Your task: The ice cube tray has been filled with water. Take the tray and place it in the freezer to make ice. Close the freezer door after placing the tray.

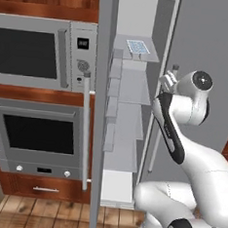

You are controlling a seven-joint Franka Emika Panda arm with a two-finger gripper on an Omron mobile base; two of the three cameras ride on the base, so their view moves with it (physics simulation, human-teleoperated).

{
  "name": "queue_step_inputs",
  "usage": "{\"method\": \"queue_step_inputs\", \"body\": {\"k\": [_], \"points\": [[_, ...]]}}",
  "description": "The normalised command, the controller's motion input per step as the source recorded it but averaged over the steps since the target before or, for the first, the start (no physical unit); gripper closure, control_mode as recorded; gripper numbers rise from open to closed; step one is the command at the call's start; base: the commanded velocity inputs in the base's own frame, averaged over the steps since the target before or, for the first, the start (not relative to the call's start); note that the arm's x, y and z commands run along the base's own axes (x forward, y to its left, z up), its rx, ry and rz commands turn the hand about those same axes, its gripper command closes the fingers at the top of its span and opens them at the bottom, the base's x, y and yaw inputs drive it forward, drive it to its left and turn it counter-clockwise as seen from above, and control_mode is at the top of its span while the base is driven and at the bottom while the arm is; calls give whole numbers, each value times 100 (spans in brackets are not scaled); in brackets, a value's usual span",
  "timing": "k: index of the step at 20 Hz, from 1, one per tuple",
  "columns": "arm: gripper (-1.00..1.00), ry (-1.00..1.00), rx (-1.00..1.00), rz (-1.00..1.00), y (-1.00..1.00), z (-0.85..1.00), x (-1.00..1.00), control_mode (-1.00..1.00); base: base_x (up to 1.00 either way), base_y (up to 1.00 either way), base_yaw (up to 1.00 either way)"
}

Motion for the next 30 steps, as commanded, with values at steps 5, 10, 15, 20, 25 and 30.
{"method": "queue_step_inputs", "body": {"k": [5, 10, 15, 20, 25, 30], "points": [[-100, 0, 0, 0, 0, 0, 0, 100, -79, 1, -2], [-100, 0, 0, 0, 0, 0, 0, 100, -52, 14, -13], [-100, 0, 0, 0, 0, 0, 0, 100, -13, 37, -21], [-100, 0, 0, 0, 0, 0, 0, 100, 2, 56, -16], [-100, 0, 0, 0, 0, 0, 0, 100, 5, 32, -6], [-100, 0, 1, 0, -11, 0, 0, -100, 0, 0, 0]]}}
